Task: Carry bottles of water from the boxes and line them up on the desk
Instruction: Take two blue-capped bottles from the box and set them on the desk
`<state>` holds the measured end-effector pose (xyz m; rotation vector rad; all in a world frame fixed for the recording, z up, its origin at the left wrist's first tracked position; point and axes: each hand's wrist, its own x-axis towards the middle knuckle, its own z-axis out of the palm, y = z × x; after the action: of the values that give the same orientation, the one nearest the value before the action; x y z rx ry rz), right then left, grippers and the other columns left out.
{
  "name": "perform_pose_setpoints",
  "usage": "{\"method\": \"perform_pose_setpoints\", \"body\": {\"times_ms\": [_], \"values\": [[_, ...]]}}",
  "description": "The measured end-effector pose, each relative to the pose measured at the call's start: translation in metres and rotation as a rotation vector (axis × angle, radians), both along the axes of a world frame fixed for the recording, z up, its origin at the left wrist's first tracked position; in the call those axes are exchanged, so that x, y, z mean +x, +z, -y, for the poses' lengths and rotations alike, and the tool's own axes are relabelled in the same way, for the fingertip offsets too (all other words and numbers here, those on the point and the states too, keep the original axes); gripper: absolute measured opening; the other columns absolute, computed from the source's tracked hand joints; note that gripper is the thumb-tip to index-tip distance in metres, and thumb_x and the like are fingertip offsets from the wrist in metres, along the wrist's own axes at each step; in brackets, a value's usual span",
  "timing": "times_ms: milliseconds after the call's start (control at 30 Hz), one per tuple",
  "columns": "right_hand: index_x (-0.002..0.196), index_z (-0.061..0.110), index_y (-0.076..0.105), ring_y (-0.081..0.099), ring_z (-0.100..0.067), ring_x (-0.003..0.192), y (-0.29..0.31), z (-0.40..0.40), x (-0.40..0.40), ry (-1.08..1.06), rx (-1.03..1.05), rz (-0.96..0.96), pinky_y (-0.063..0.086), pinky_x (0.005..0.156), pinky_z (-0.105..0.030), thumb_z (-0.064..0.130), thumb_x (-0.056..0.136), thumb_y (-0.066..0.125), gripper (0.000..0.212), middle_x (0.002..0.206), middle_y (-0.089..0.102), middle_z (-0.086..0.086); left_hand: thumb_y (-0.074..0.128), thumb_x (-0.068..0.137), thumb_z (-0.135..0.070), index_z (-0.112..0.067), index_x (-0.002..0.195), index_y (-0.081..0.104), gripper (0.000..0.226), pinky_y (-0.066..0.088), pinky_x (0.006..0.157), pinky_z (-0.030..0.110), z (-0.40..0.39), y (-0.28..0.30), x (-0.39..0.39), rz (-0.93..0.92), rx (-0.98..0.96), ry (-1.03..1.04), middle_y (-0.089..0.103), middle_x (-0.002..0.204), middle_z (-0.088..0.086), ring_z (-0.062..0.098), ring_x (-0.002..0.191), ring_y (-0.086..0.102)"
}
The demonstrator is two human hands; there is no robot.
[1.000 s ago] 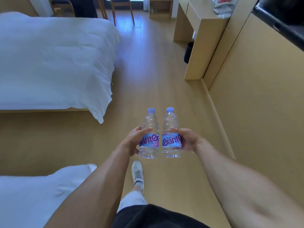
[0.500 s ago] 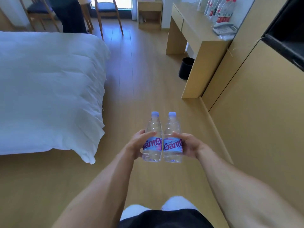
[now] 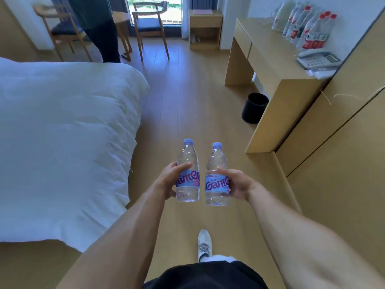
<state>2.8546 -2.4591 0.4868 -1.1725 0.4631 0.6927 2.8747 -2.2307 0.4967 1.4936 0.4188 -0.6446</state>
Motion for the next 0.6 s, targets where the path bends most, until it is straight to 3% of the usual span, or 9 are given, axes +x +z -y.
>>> {"method": "perform_pose_setpoints", "body": {"times_ms": [300, 600], "values": [[0.138, -0.001, 0.053, 0.048, -0.041, 0.133, 0.019, 0.028, 0.177, 0.02, -0.03, 0.042, 0.034, 0.114, -0.057, 0.034, 0.079, 0.068, 0.07, 0.14, 0.053, -0.027, 0.078, 0.084, -0.039, -0.019, 0.128, 0.05, 0.056, 0.059, 0.081, 0.058, 0.029, 0.016, 0.168, 0.036, -0.054, 0.076, 0.068, 0.113, 0.013, 0.027, 0.095, 0.071], [0.135, 0.002, 0.057, 0.052, -0.04, 0.13, 0.007, 0.03, 0.334, -0.007, -0.072, 0.055, 0.039, 0.11, -0.058, 0.038, 0.078, 0.071, 0.069, 0.137, 0.057, -0.024, 0.082, 0.079, -0.042, -0.021, 0.125, 0.054, 0.058, 0.059, 0.08, 0.059, 0.026, -0.009, 0.337, 0.023, -0.057, 0.01, 0.072, 0.108, 0.011, 0.027, 0.092, 0.073]]}}
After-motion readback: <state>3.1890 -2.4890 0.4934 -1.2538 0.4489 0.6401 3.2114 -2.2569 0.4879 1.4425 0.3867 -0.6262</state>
